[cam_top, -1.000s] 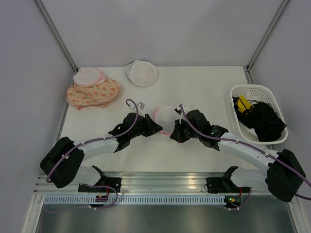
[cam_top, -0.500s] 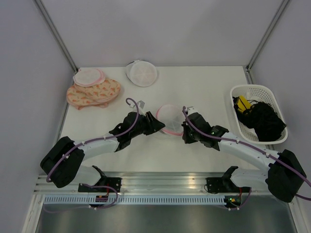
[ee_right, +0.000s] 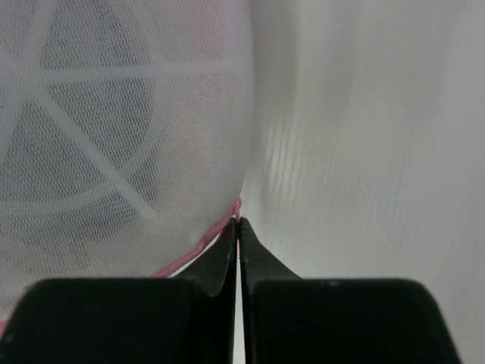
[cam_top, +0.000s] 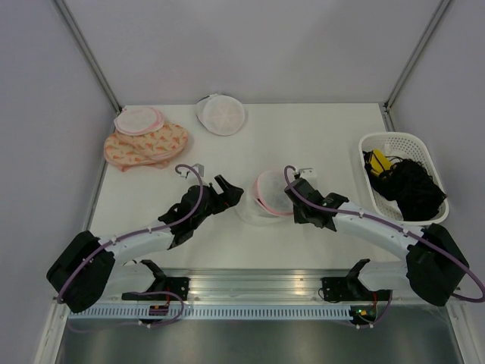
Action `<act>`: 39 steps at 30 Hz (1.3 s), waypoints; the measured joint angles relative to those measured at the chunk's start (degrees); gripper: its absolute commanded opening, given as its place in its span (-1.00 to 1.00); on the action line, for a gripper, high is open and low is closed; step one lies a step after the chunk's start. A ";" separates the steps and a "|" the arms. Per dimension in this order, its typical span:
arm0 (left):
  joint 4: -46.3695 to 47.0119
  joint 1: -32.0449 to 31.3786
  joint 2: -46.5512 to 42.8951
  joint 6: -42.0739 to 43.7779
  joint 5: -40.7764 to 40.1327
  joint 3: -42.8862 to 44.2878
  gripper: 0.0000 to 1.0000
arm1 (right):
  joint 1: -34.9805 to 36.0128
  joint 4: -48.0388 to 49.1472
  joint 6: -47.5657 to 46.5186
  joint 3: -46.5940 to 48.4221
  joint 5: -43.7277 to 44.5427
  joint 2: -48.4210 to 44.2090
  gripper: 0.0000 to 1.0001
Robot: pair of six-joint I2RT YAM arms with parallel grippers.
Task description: Unzip the laundry bag and remove the bra
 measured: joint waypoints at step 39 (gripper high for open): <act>19.21 1.31 -0.22 0.92 11.17 -9.31 -0.95 | 0.00 -6.84 0.81 8.66 4.04 -12.63 0.96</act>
